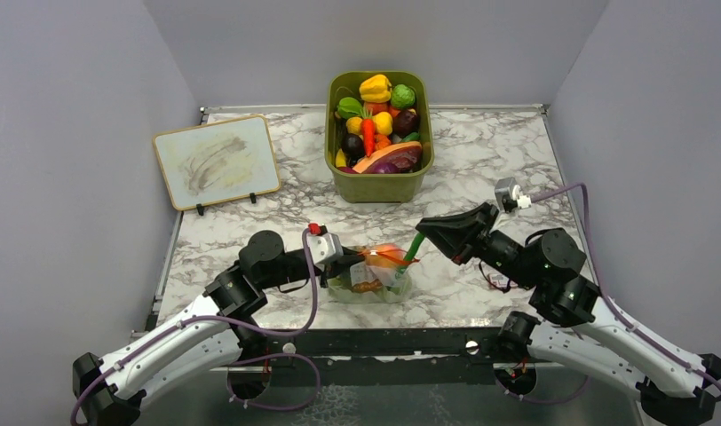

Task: Place the food in the zip-top bag and seal the zipper
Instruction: Adjust the zipper food storage bag at the center of the board.

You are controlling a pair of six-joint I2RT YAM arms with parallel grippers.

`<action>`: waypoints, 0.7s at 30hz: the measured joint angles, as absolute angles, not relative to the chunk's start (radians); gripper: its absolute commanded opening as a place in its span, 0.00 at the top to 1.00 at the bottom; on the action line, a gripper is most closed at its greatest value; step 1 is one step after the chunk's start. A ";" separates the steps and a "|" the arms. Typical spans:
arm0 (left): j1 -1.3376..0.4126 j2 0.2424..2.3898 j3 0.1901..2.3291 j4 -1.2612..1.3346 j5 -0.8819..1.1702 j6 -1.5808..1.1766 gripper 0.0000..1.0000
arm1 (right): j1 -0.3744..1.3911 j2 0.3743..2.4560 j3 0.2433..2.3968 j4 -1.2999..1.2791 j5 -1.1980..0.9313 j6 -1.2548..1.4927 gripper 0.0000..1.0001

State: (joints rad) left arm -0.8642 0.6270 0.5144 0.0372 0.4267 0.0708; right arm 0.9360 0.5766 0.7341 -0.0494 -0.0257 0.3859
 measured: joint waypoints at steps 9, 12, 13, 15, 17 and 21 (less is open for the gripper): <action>-0.864 0.631 0.511 0.064 0.403 0.040 1.00 | 0.936 0.558 0.696 0.088 -0.027 0.486 0.99; -0.864 0.638 0.506 0.081 0.403 0.029 1.00 | 0.936 0.576 0.670 0.161 -0.060 0.493 0.99; -0.864 0.639 0.504 0.085 0.403 0.026 1.00 | 0.936 0.589 0.660 0.184 -0.073 0.494 0.99; -0.864 0.640 0.494 0.101 0.403 0.012 1.00 | 0.936 0.619 0.635 0.227 -0.096 0.498 0.99; -0.864 0.640 0.487 0.111 0.403 0.002 1.00 | 0.936 0.643 0.600 0.257 -0.112 0.506 0.99; -0.864 0.640 0.469 0.127 0.401 -0.018 1.00 | 0.936 0.639 0.533 0.257 -0.115 0.527 0.99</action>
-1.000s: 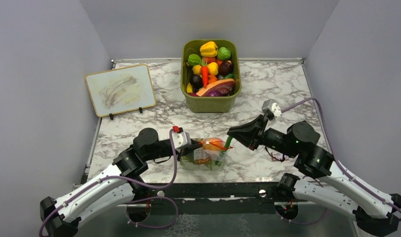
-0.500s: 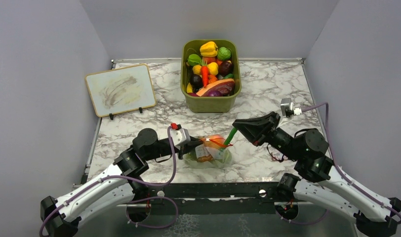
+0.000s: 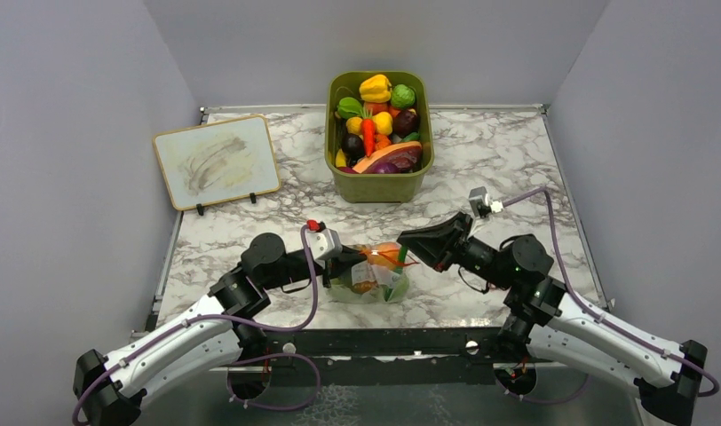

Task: Place the food in the zip-top bag and seal the zipper
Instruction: Adjust the zipper food storage bag at the center of the board.

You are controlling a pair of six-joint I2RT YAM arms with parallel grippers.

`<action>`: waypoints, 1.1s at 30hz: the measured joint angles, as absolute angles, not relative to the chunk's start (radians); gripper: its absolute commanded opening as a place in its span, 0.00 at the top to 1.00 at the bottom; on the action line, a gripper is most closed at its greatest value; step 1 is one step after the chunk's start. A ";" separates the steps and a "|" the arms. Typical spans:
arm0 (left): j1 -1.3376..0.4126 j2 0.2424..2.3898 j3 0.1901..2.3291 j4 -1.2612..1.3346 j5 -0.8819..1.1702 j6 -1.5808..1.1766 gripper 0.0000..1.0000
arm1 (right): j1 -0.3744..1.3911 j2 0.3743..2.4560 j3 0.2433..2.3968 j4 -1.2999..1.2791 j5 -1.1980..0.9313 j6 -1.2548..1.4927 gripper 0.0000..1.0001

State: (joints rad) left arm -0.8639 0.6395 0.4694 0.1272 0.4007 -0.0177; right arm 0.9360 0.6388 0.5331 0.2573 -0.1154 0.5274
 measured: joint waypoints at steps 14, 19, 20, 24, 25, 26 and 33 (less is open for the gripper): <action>-0.862 0.635 0.453 0.151 0.384 -0.064 1.00 | 0.936 0.502 0.530 -0.056 -0.043 0.569 0.57; -0.859 0.642 0.453 0.157 0.384 -0.068 1.00 | 0.936 0.549 0.662 -0.255 -0.049 0.504 0.36; -0.859 0.644 0.453 0.157 0.385 -0.067 1.00 | 0.936 0.560 0.698 -0.292 -0.050 0.484 0.35; -0.858 0.649 0.455 0.155 0.428 -0.034 1.00 | 0.936 0.678 0.960 -0.471 -0.073 0.313 0.32; -0.857 0.653 0.458 0.151 0.443 -0.022 1.00 | 0.936 0.720 1.038 -0.504 -0.086 0.259 0.32; -0.857 0.662 0.466 0.141 0.464 -0.002 1.00 | 0.936 0.764 1.116 -0.547 -0.104 0.202 0.32; -0.857 0.691 0.535 0.035 0.543 0.127 1.00 | 0.936 0.959 1.424 -0.877 -0.309 -0.318 0.40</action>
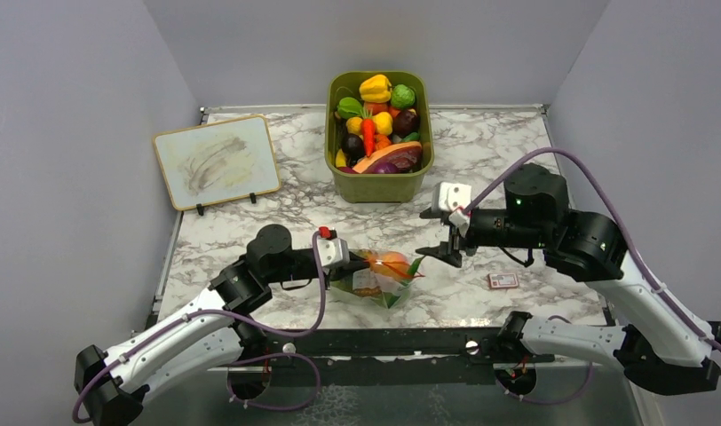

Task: Place the food in the zip-top bag and seal the zipper
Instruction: Adjust the zipper food storage bag at the center of the board.

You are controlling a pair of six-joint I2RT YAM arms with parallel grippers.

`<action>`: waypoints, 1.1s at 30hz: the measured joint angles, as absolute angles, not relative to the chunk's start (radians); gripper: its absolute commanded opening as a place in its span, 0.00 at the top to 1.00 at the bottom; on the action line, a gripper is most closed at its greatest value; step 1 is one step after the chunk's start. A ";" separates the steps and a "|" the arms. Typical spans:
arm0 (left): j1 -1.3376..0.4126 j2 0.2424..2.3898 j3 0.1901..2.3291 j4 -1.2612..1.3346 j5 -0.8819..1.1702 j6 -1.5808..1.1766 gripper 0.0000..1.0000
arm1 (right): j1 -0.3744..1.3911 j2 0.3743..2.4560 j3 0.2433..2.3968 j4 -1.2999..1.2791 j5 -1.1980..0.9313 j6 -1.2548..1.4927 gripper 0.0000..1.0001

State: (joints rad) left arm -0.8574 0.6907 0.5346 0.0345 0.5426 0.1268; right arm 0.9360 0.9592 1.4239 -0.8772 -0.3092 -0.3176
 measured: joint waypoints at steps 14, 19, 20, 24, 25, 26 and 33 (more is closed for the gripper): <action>-0.857 0.718 0.576 -0.032 0.611 0.212 1.00 | 0.936 1.061 1.485 -1.242 -0.503 -1.026 0.44; -0.857 0.734 0.582 -0.031 0.613 0.217 1.00 | 0.938 1.061 1.444 -1.253 -0.552 -1.108 0.44; -0.857 0.739 0.583 -0.031 0.613 0.217 1.00 | 0.939 1.061 1.431 -1.252 -0.560 -1.119 0.44; -0.857 0.771 0.602 -0.030 0.613 0.218 1.00 | 0.950 1.064 1.391 -1.252 -0.588 -1.155 0.50; -0.857 0.777 0.607 -0.031 0.613 0.219 1.00 | 0.953 1.065 1.387 -1.251 -0.591 -1.159 0.52; -0.857 0.781 0.610 -0.031 0.613 0.220 1.00 | 0.957 1.065 1.383 -1.251 -0.592 -1.166 0.57; -0.857 0.802 0.618 -0.031 0.618 0.220 1.00 | 0.991 1.072 1.378 -1.239 -0.583 -1.192 0.74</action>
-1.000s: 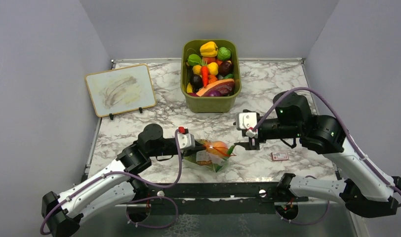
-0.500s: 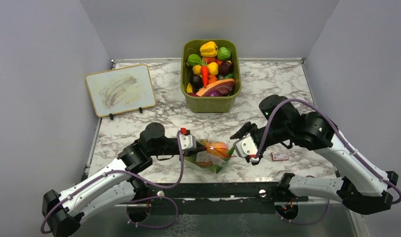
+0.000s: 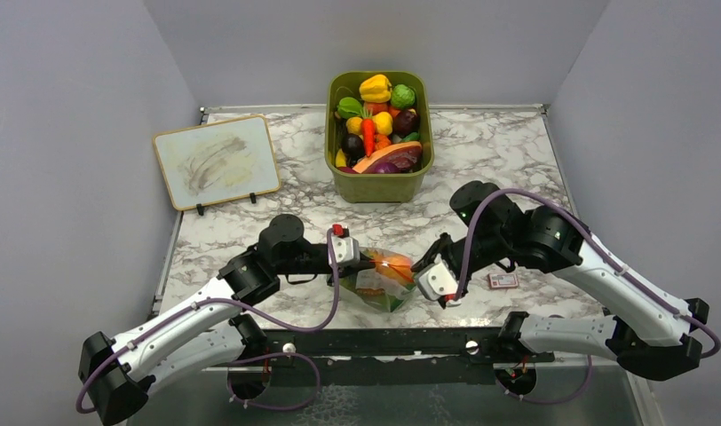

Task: Place the food in the zip-top bag and seal the zipper
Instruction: Adjust the zipper food storage bag at the center of the board.

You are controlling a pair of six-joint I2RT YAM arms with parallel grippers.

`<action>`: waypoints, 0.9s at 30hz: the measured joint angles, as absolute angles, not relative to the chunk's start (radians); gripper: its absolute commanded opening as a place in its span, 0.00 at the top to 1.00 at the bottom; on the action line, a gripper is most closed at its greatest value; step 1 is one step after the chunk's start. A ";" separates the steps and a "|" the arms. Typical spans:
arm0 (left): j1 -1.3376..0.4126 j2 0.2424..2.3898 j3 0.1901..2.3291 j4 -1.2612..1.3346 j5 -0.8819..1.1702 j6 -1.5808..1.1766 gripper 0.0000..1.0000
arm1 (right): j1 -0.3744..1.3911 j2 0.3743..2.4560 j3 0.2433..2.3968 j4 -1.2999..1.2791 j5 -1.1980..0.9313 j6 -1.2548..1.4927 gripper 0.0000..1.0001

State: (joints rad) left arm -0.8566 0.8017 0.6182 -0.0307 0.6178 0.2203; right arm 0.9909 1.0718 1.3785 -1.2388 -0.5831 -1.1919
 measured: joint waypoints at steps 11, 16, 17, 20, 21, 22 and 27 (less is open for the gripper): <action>-0.850 0.804 0.621 -0.030 0.621 0.220 1.00 | 1.018 1.081 1.378 -1.248 -0.473 -1.202 0.67; -0.849 0.804 0.621 -0.030 0.621 0.220 1.00 | 1.036 1.092 1.378 -1.262 -0.445 -1.206 0.98; -0.846 0.804 0.621 -0.030 0.621 0.220 1.00 | 1.039 1.094 1.378 -1.269 -0.444 -1.206 0.99; -0.844 0.804 0.621 -0.030 0.621 0.220 1.00 | 1.046 1.095 1.378 -1.276 -0.439 -1.199 0.99; -0.844 0.804 0.621 -0.030 0.620 0.220 1.00 | 1.046 1.095 1.379 -1.274 -0.438 -1.185 0.99; -0.844 0.804 0.621 -0.030 0.619 0.220 1.00 | 1.046 1.095 1.384 -1.267 -0.434 -1.155 0.99; -0.838 0.804 0.621 -0.027 0.607 0.212 1.00 | 1.048 1.100 1.415 -1.231 -0.413 -1.043 0.99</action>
State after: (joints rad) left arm -0.8375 0.8043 0.6212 -0.0269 0.6071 0.2123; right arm 1.0485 1.0996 1.4155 -1.2308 -0.4126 -1.0428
